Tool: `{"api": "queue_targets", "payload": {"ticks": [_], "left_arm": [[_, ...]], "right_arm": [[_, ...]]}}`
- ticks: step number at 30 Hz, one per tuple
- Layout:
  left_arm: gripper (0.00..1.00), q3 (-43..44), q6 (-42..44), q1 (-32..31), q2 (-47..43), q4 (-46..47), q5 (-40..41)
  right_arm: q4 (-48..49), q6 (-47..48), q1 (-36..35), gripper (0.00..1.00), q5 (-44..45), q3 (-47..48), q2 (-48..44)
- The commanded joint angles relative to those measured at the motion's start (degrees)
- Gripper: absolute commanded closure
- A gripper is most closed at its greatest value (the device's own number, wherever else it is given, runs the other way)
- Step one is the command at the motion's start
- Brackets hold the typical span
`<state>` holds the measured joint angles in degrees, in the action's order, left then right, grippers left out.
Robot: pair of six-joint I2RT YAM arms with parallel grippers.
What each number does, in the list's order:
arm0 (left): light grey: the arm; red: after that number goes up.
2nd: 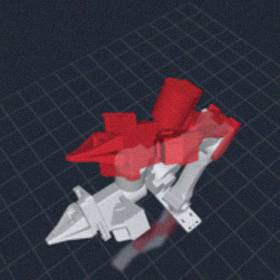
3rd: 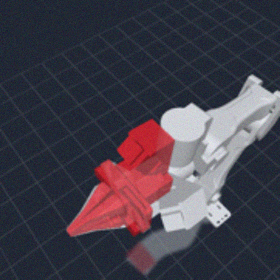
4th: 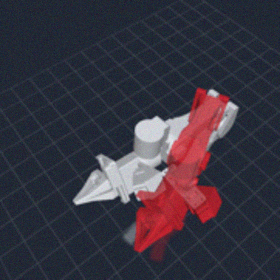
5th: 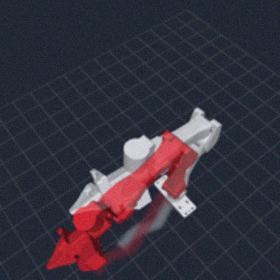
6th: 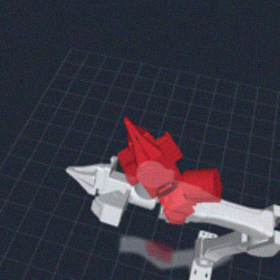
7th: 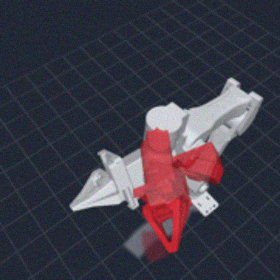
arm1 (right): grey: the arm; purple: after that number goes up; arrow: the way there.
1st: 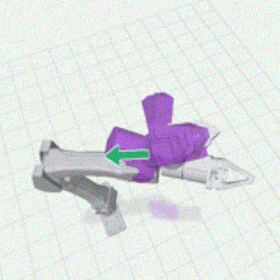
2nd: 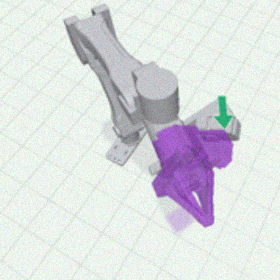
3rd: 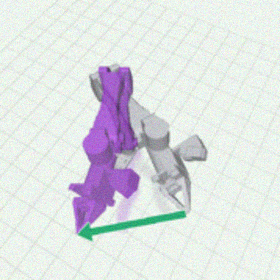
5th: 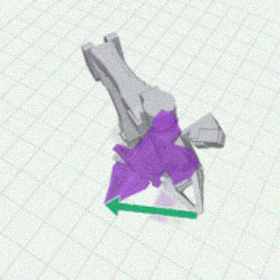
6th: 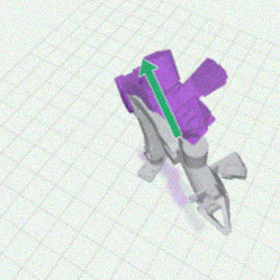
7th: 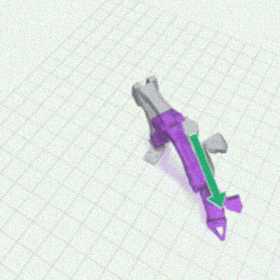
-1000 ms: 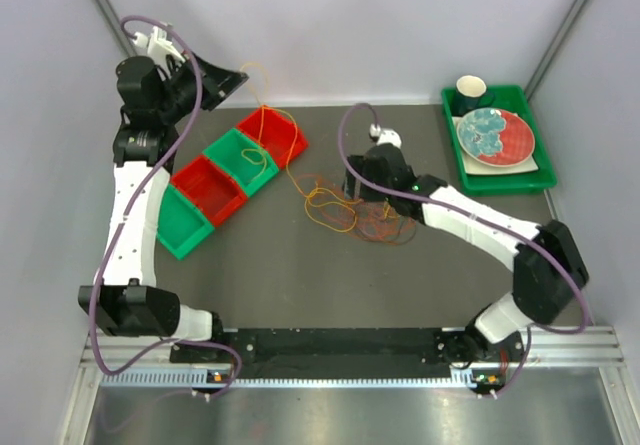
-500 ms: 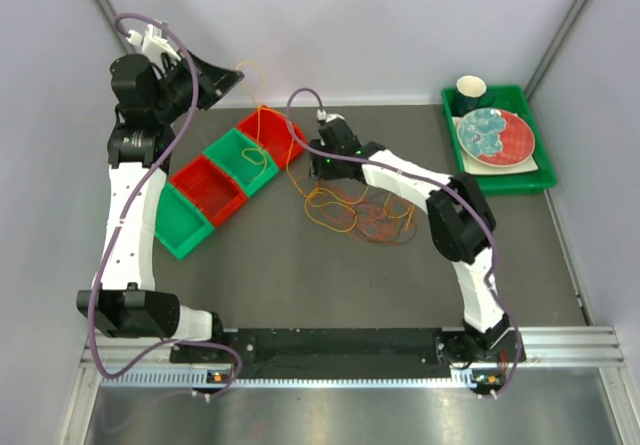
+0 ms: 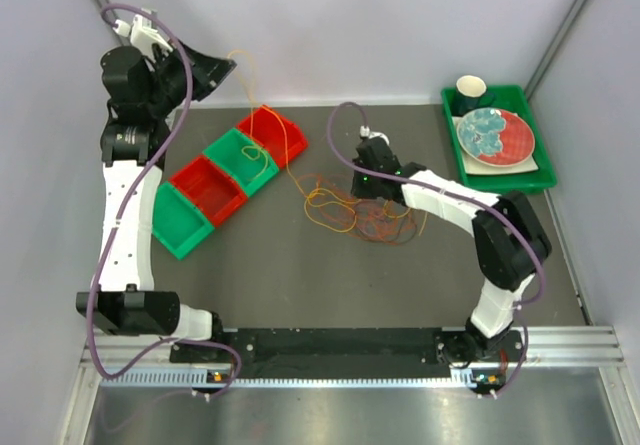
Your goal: Untangle the cables
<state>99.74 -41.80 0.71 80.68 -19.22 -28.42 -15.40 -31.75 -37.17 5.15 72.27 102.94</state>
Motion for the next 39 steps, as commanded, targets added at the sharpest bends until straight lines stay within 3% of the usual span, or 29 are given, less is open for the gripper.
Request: {"api": "queue_targets", "payload": {"ticks": [1,3,4,6,8,11,15,20,24,25,28,35,39], "left_arm": [[1.0,2.1,-0.1,0.4,0.4,2.6,-0.3],[1.0,1.4,-0.5,0.4,0.4,2.9,-0.7],[1.0,1.1,-0.5,0.4,-0.2,2.9,-0.6],[1.0,0.2,-0.3,0.3,-0.4,2.9,-0.3],[1.0,-0.1,-0.1,0.3,-0.9,2.5,-0.2],[1.0,-0.8,-0.1,0.3,-1.1,2.5,-0.2],[1.0,-1.0,-0.2,0.3,-1.1,2.4,-0.5],[1.0,-1.2,0.0,0.4,-1.4,2.2,-0.3],[1.0,-1.4,0.1,0.4,-1.4,2.3,0.3],[1.0,-1.4,0.3,0.4,-1.4,2.3,0.7],[1.0,-0.9,0.9,0.5,-0.8,2.2,1.4],[1.0,5.4,1.6,3.4,2.9,1.1,1.8],[1.0,7.7,1.9,4.1,4.8,1.4,3.4]], "right_arm": [[3.6,1.2,0.7,0.96,-0.7,1.3,-2.0],[1.0,2.3,0.3,0.76,-0.1,6.7,1.7],[0.4,4.0,-0.3,0.54,-0.1,8.1,3.0],[-1.3,5.2,-0.9,0.35,-0.3,13.9,7.7],[-4.6,6.0,-1.2,0.28,-0.8,20.5,11.0],[-6.3,5.2,-1.2,0.27,-2.7,26.5,16.8],[-8.4,3.5,-1.2,0.33,-3.0,32.9,22.2],[-9.5,2.8,-1.2,0.54,-4.9,35.3,25.1],[-6.8,1.8,-0.9,0.86,-6.6,30.8,22.6],[-6.5,0.7,-0.8,1.0,-6.8,29.7,21.8],[-4.0,-2.0,0.7,1.0,-5.5,22.4,17.0],[4.8,-4.2,5.4,1.0,0.2,-6.4,-1.9],[5.2,-3.8,5.6,1.0,3.8,-14.0,-8.4]]}}
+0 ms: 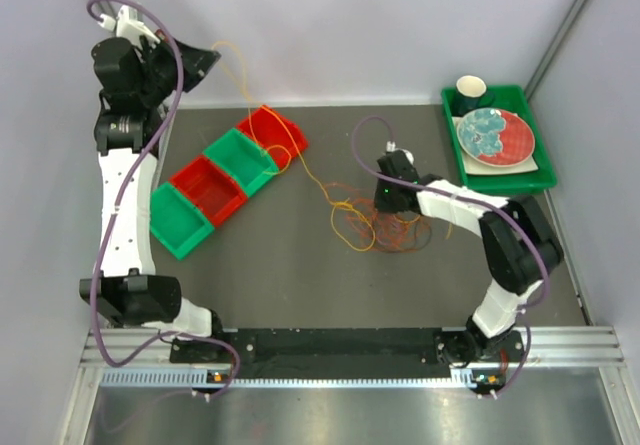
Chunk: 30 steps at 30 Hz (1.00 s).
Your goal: Untangle the cables
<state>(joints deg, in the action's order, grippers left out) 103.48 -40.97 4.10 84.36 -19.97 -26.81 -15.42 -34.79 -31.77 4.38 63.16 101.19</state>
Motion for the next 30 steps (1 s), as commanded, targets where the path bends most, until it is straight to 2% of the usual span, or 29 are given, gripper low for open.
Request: {"api": "queue_targets", "payload": {"ticks": [1,7,16,25,30], "left_arm": [[1.0,4.4,1.0,1.1,1.6,2.2,1.8],[1.0,7.8,-1.6,6.5,4.9,3.9,1.1],[1.0,8.8,-7.2,13.3,9.7,6.9,-1.6],[1.0,3.2,-8.1,13.1,8.7,9.3,-4.4],[1.0,4.2,-4.7,11.3,6.9,8.5,-4.8]], "right_arm": [[5.1,-0.6,0.4,1.0,5.2,-5.9,-8.3],[5.6,-0.5,2.4,1.0,7.6,-13.7,-13.2],[6.0,1.2,5.1,1.0,10.0,-15.8,-13.7],[6.0,2.4,5.9,1.0,7.7,-14.6,-15.4],[5.0,2.7,5.3,1.0,6.6,-12.5,-15.7]]}}
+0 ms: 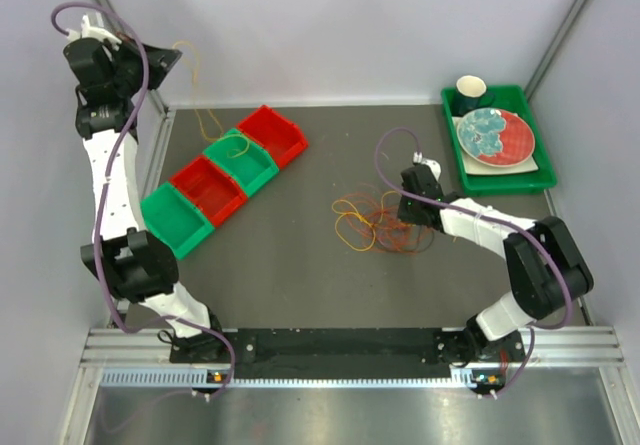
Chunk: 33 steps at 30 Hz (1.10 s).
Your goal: Untangle the cables
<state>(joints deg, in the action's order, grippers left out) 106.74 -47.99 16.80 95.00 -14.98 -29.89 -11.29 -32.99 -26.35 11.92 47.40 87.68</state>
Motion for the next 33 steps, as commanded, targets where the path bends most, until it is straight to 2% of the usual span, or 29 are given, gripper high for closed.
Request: {"api": "queue_targets", "payload": {"ticks": [1,9,17,21,26,33], "left_arm": [[1.0,2.5,3.4,-1.8,-4.0,2.2,-1.4],[1.0,5.1,6.1,-3.0,-5.2,1.4,-2.4],[1.0,19.0,7.2,-4.8,-3.0,-2.4,-1.9],[1.0,17.1,7.2,-4.8,-4.2,-2.4,-1.8],[1.0,9.3,8.5,-4.8,-7.2,-0.9,0.7],[1.0,6.0,8.0,-4.9,-4.0,0.3,1.5]], "right_arm": [[0.7,1.0,-0.2,1.0,-0.9,3.8,-2.2],[0.4,0.0,-1.9,1.0,-1.3,4.8,-1.8],[0.4,-0.8,-3.1,1.0,-1.4,4.8,-1.2],[0.3,-1.1,-3.6,1.0,-1.4,4.8,-1.1],[0.3,-1.0,-3.6,1.0,-2.1,4.9,-0.7],[0.5,-1.4,-3.9,1.0,-2.0,4.6,-0.4]]}}
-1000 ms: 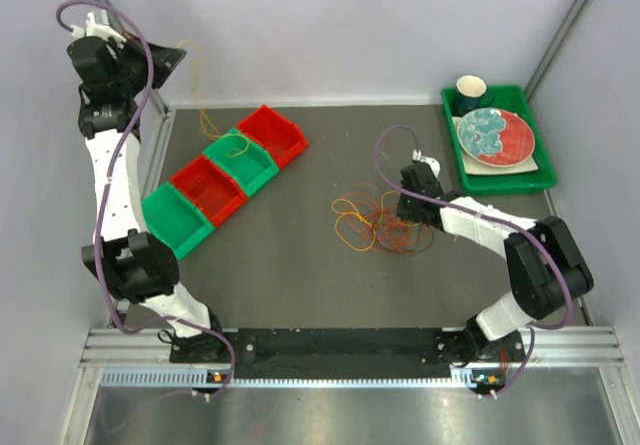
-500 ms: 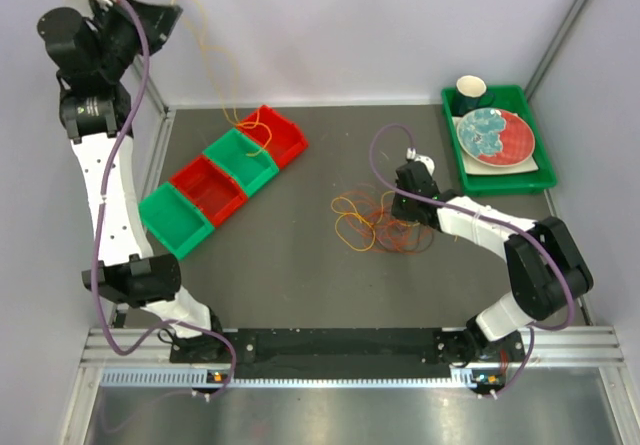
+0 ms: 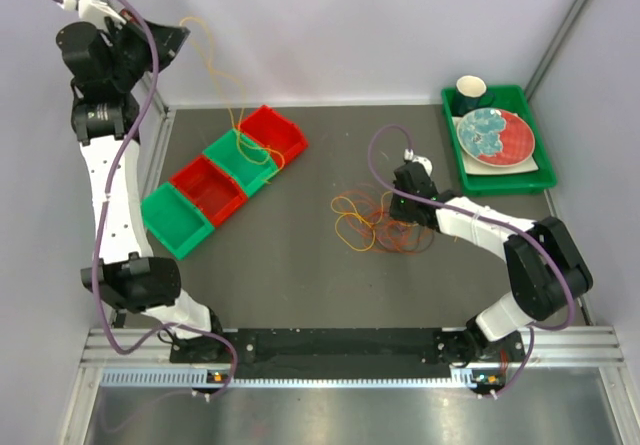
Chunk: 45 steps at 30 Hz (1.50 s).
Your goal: Untangle the cables
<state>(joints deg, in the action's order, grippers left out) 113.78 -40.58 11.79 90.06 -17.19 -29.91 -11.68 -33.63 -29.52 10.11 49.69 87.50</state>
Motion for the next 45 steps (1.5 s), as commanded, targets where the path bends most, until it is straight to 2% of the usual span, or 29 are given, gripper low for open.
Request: {"api": "queue_targets", "payload": {"ticks": [1,12,17,24,27,31,35,39,43,45], "left_arm": [[1.0,-1.3,0.8,0.1,1.1,2.7,1.9],[1.0,-5.1,3.0,0.1,2.2,3.0,7.2],[1.0,-7.0,2.8,0.0,2.0,3.3,7.0],[1.0,-16.2,4.4,0.1,-4.8,3.4,9.3],[1.0,-19.1,4.8,0.1,-4.9,4.0,9.3],[1.0,-20.9,4.4,-2.0,-1.5,6.8,9.2],[1.0,-17.2,9.0,-8.3,3.9,5.5,17.3],[1.0,-16.9,10.6,-10.4,10.6,6.3,21.6],[1.0,-20.0,9.8,-10.6,14.1,8.2,22.4],[1.0,-25.2,9.2,-10.6,13.6,10.8,23.2]], "right_arm": [[0.9,-0.8,-0.7,1.0,-0.3,2.3,-0.1],[0.9,-1.3,-1.2,1.0,-0.5,2.7,1.4],[1.0,-1.4,-1.2,1.0,-0.8,2.6,2.1],[1.0,-1.6,-1.3,1.0,-1.1,2.8,2.8],[1.0,-1.4,-1.7,1.0,-1.3,3.1,3.1],[0.7,-1.4,-2.3,1.0,-1.4,3.6,3.6],[0.5,-1.8,-2.7,1.0,-1.1,3.2,3.6],[0.2,-2.2,-3.1,1.0,-0.7,2.8,3.3],[0.2,-2.5,-3.3,1.0,-0.5,1.9,2.8],[0.0,-2.5,-3.2,1.0,-0.3,1.6,2.8]]}}
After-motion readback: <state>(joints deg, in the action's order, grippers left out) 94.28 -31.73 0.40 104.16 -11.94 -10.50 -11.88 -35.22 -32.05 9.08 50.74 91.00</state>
